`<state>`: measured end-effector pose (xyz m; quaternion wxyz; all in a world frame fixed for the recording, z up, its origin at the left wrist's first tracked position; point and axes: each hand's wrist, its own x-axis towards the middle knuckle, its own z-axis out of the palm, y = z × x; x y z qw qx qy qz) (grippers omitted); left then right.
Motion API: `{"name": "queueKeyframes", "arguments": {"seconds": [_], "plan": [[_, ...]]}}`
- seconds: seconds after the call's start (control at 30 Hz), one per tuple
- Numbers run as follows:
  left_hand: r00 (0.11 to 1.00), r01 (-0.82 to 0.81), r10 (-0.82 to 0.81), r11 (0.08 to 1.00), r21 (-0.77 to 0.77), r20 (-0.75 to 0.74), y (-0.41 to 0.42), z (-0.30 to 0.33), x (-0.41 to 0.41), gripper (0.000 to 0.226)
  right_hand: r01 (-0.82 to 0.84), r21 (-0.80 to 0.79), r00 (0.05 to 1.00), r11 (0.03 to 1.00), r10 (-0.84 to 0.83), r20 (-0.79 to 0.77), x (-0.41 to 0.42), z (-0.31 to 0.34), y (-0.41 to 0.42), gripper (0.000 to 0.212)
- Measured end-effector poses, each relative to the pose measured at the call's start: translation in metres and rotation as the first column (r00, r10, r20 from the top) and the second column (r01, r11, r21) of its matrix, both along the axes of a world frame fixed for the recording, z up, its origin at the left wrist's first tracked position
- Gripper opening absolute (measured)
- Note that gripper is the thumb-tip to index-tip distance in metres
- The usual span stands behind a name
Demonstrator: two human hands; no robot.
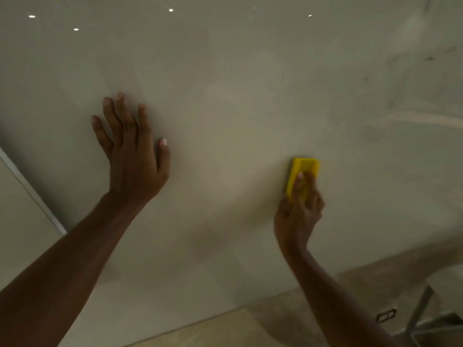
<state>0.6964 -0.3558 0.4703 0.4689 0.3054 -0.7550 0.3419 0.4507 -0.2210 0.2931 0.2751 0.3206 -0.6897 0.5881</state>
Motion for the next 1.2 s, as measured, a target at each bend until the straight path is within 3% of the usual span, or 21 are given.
{"name": "queueKeyframes", "arguments": {"seconds": [0.07,0.17,0.23,0.3,0.37,0.5,0.6,0.63,0.7,0.77,0.83,0.87,0.9,0.93,1.0,1.07,1.13,1.2], "plan": [[1.0,0.0,0.0,1.0,0.001,0.01,0.003,-0.001,-0.007,0.064,-0.113,0.101,0.969,0.988,0.132,-0.209,0.036,-0.018,-0.006,0.065],[0.999,0.013,-0.012,1.0,-0.017,0.039,0.008,0.0,-0.028,0.064,-0.247,0.41,0.736,0.878,0.445,-0.511,0.063,-0.045,-0.011,0.072],[0.999,0.021,-0.02,0.999,-0.024,0.044,0.01,0.003,-0.043,0.064,-0.23,0.479,0.643,0.847,0.502,-0.579,0.048,-0.045,-0.011,0.071],[0.998,0.034,-0.032,0.999,-0.035,0.049,0.013,0.007,-0.059,0.064,-0.214,0.422,0.692,0.881,0.442,-0.571,0.016,-0.032,-0.006,0.073],[0.997,0.048,-0.045,0.998,-0.045,0.058,0.015,0.01,-0.077,0.064,-0.163,0.314,0.813,0.935,0.307,-0.494,-0.031,-0.015,0.003,0.072],[0.997,0.054,-0.05,0.997,-0.062,0.067,0.023,0.021,-0.11,0.065,-0.043,0.068,0.99,0.997,0.052,-0.13,-0.132,0.004,0.032,0.059],[0.996,0.048,-0.043,0.997,-0.067,0.073,0.028,0.031,-0.133,0.066,0.027,-0.059,0.947,0.998,-0.006,0.321,-0.163,0.007,0.041,0.063],[0.997,0.04,-0.035,0.997,-0.068,0.075,0.031,0.034,-0.141,0.066,0.049,-0.058,0.934,0.997,-0.025,0.356,-0.16,0.007,0.04,0.063],[0.997,0.037,-0.031,0.997,-0.072,0.076,0.035,0.039,-0.157,0.066,0.02,-0.007,0.978,1.0,-0.018,0.208,-0.14,0.002,0.037,0.063],[0.997,0.034,-0.028,0.997,-0.074,0.077,0.04,0.043,-0.173,0.066,-0.085,0.14,0.985,0.987,0.104,-0.136,-0.104,-0.008,0.032,0.066],[0.997,0.025,-0.02,0.997,-0.071,0.069,0.044,0.048,-0.188,0.066,-0.121,0.344,0.834,0.931,0.283,-0.474,-0.082,-0.014,0.032,0.075],[0.998,0.027,-0.023,0.997,-0.071,0.064,0.046,0.05,-0.193,0.067,-0.119,0.408,0.768,0.905,0.344,-0.54,-0.086,-0.01,0.034,0.077],[0.998,0.029,-0.024,0.997,-0.072,0.065,0.047,0.052,-0.199,0.067,-0.105,0.41,0.772,0.906,0.334,-0.541,-0.098,-0.003,0.039,0.077],[0.998,0.029,-0.024,0.997,-0.074,0.064,0.048,0.053,-0.204,0.067,-0.082,0.366,0.839,0.927,0.263,-0.476,-0.113,0.005,0.044,0.074],[0.998,0.017,-0.013,0.997,-0.079,0.057,0.051,0.055,-0.211,0.067,-0.019,0.203,0.988,0.979,0.05,-0.148,-0.148,0.021,0.054,0.063],[0.999,0.006,-0.003,0.997,-0.071,0.044,0.056,0.056,-0.217,0.067,0.027,0.085,0.995,0.996,-0.035,0.093,-0.165,0.03,0.059,0.06],[0.999,-0.004,0.006,0.998,-0.058,0.034,0.061,0.057,-0.227,0.067,0.022,0.106,0.999,0.994,-0.017,-0.048,-0.154,0.025,0.06,0.065],[1.0,-0.013,0.014,0.999,-0.051,0.026,0.065,0.059,-0.238,0.068,-0.061,0.247,0.913,0.967,0.154,-0.379,-0.132,0.01,0.059,0.076]]}}
